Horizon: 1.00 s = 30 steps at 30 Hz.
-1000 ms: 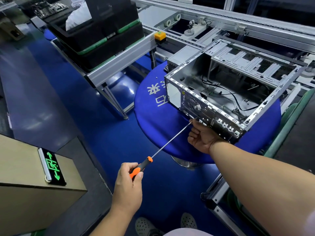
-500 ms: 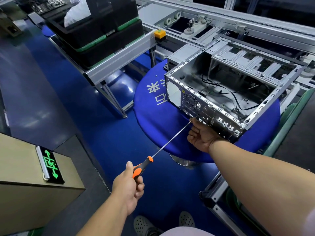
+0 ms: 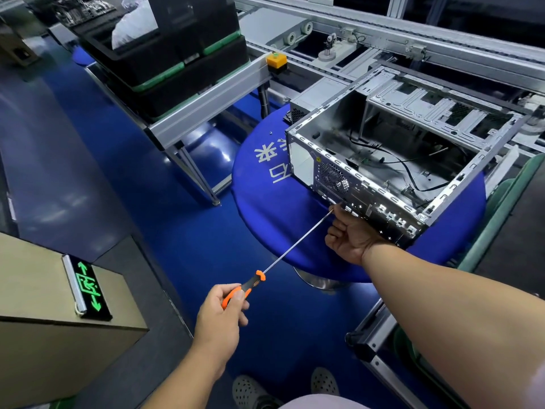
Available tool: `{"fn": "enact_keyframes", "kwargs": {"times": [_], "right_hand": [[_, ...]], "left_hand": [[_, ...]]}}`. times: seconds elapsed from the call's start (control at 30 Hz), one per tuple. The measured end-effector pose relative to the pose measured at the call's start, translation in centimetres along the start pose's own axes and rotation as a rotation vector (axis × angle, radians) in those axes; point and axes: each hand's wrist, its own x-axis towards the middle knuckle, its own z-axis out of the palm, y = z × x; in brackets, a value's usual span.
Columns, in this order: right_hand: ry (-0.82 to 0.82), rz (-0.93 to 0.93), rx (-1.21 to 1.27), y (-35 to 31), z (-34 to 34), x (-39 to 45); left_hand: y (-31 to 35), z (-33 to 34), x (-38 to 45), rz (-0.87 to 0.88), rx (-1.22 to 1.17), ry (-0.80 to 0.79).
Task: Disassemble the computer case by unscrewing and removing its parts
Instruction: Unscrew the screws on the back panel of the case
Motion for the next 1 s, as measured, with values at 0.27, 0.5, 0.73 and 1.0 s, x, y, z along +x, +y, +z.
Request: {"fn": "enact_keyframes", "kwargs": {"times": [0.27,0.5,0.73,1.0], "right_hand": [[0.008,-0.001,0.013,0.0,0.2,-0.2],[0.012,-0.003,0.013,-0.1,0.4,-0.5],[0.008,-0.015,0.011,-0.1,0.5,-0.7],[0.008,-0.021,0.007,0.0,0.2,-0.4]], "left_hand": [[1.8,0.2,-0.2,-0.479,-0.412,-0.046],[2.3,0.3,-1.1,-0.072,-0.073,-0.018],[1.1,-0.8,-1.8,0.442,0.569,0.074],[0.6,-0.3,-0.4,0.010,-0.105,0.051]]}}
